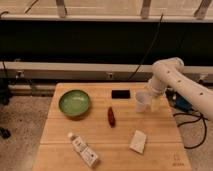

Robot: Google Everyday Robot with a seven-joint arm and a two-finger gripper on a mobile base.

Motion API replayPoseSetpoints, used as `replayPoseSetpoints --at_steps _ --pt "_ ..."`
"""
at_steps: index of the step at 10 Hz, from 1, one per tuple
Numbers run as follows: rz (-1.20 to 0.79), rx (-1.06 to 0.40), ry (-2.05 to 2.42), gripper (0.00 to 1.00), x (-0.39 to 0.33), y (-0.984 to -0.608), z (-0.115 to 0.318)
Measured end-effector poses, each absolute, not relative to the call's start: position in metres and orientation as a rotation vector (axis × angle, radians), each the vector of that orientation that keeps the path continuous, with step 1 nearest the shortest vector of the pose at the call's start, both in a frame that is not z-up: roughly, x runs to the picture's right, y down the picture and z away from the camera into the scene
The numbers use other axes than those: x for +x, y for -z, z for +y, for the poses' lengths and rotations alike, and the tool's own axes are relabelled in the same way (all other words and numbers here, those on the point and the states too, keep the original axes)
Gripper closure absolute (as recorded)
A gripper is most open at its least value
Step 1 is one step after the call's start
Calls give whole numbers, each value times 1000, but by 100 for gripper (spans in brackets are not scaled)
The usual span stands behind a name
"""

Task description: Pick up the ceramic cup

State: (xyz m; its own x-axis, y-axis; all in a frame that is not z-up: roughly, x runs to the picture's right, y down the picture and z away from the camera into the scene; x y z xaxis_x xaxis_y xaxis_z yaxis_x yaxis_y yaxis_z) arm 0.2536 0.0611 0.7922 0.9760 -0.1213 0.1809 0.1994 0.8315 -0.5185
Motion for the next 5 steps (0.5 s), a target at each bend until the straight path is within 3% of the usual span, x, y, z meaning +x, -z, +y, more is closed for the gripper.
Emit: replayPoseSetpoints --at_steps 5 --pt "-182 -559 194 20 244 -771 59"
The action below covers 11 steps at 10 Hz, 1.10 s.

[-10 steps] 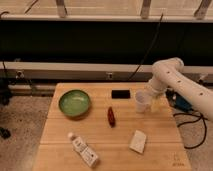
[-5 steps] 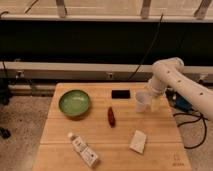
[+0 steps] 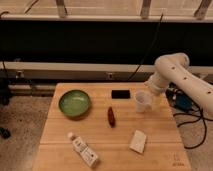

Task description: Pick up the ceramic cup

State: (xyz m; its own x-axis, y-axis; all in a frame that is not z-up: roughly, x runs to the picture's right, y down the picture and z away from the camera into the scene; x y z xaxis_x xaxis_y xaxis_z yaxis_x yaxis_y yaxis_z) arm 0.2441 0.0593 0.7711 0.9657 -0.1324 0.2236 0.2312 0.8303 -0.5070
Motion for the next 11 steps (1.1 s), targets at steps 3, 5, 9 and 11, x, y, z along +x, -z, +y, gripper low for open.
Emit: replayPoseSetpoints --at_steps 3,5,9,11 --pt "-195 -584 192 20 244 -772 82" --pt "-201 -599 185 20 245 -777 97" --pt "-206 -606 181 20 246 -794 114" --pt "-203 -610 182 20 245 -807 118"
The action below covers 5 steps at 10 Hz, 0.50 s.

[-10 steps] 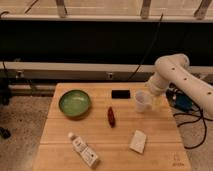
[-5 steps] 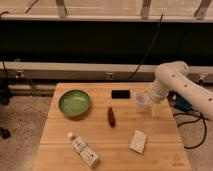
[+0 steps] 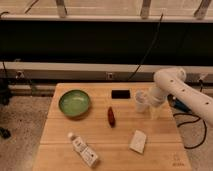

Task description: Pick up the ceramic cup

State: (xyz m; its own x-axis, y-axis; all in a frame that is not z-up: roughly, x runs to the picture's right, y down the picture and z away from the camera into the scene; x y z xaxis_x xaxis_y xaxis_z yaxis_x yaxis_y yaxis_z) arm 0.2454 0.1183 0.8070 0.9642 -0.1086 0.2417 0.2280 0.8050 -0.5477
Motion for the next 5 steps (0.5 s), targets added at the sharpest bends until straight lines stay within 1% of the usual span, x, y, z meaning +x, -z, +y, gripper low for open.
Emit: replayPoseSetpoints --at_steps 1,2,3,5 --pt "-198 -613 183 20 247 -814 121" --pt "-192 -617 181 23 248 -820 124" --pt "-188 -619 178 31 250 -823 124" --pt "-180 -616 170 54 252 -827 123"
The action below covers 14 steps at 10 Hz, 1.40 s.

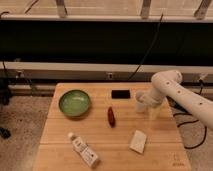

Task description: Pick up the ceramic cup

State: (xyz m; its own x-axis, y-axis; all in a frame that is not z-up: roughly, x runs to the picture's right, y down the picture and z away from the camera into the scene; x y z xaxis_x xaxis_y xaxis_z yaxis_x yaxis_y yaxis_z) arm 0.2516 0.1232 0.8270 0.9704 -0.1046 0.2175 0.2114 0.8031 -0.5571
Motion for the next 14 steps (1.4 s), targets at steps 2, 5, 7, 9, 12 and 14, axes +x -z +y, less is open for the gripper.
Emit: replayPoseSetpoints --at_steps 2,5,7,9,12,14 --pt "-177 -613 166 74 252 -828 122" --pt "-177 -612 167 99 251 -823 124" --pt "-179 -609 163 100 252 -821 123" --pt "-178 -609 167 100 251 -823 113" --pt "-178 -612 164 100 253 -818 116" --pt "-180 -610 165 100 251 -818 111"
